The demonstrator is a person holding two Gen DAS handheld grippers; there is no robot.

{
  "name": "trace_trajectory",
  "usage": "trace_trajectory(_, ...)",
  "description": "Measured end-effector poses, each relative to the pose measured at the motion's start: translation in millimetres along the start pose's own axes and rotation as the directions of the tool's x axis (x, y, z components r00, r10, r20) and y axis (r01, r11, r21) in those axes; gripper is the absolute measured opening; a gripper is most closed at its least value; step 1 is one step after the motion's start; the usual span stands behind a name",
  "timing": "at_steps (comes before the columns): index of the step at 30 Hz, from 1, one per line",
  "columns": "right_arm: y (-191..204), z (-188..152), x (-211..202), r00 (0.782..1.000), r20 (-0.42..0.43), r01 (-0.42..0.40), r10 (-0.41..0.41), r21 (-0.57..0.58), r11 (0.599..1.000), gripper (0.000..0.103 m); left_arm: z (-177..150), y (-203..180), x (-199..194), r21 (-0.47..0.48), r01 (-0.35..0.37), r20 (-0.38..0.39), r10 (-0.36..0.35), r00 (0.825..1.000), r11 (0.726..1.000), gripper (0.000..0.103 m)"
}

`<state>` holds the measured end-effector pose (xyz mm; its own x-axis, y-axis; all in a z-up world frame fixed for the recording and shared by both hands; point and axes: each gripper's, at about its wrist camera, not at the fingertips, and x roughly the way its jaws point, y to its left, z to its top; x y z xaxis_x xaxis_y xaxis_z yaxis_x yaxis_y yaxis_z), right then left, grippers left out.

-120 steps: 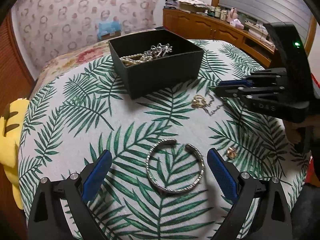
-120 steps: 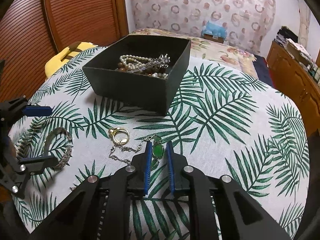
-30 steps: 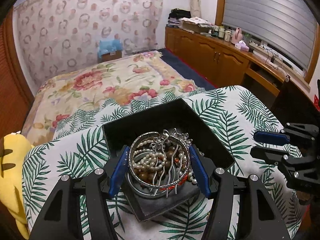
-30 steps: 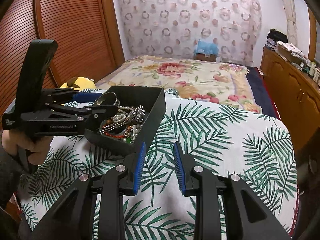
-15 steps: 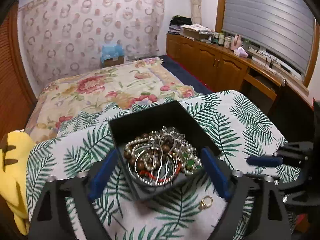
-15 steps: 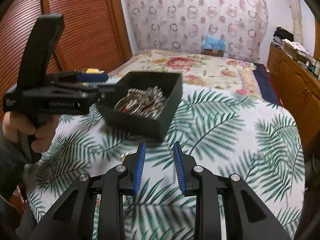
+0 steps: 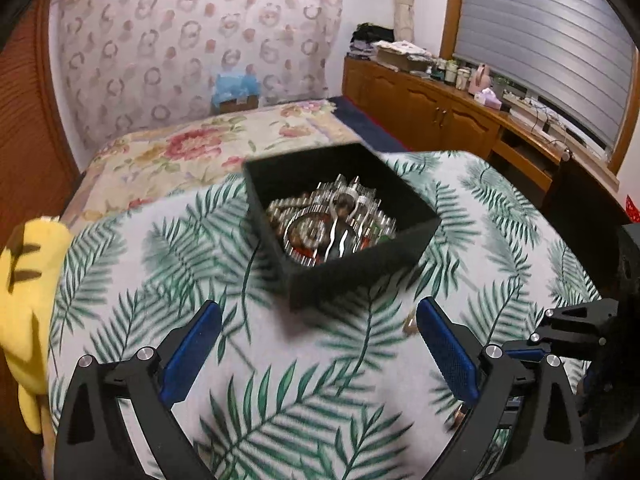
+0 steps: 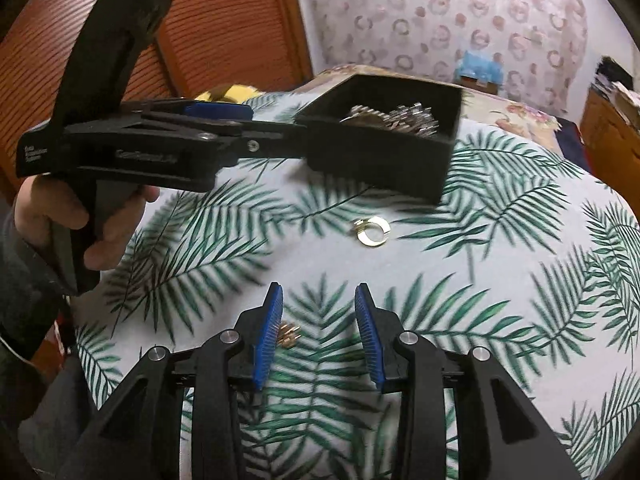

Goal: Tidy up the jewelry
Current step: 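Move the left gripper to the gold ring while the right moves over the gold flower earring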

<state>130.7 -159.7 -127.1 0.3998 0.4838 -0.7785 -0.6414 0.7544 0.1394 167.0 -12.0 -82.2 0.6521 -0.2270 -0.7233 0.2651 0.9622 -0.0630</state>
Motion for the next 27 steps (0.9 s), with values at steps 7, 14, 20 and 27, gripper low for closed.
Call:
trace_trajectory(7, 17.6, -8.1, 7.1, 0.999, -0.039, 0.029, -0.032, -0.073, 0.997, 0.040, -22.4, 10.6, -1.2, -0.029, -0.011, -0.040, 0.010, 0.999, 1.000, 0.094)
trace_trajectory(14, 26.8, -10.5, 7.3, 0.997, -0.029, 0.065, -0.070, -0.126, 0.990, 0.022, -26.9, 10.8, 1.6, -0.035, -0.018, -0.057, 0.016, 0.998, 0.999, 0.094)
trace_trajectory(20, 16.4, -13.8, 0.8, 0.999, -0.017, 0.046, -0.048, -0.113, 0.993, 0.016, -25.4, 7.2, 5.3, -0.036, -0.015, -0.069, 0.013, 0.998, 0.999, 0.094)
trace_trajectory(27, -7.1, -6.9, -12.4, 0.997, 0.033, 0.073, -0.071, -0.061, 0.995, 0.016, -18.9, -7.3, 12.4, -0.001, 0.003, -0.075, -0.003, 0.997, 1.000, 0.094)
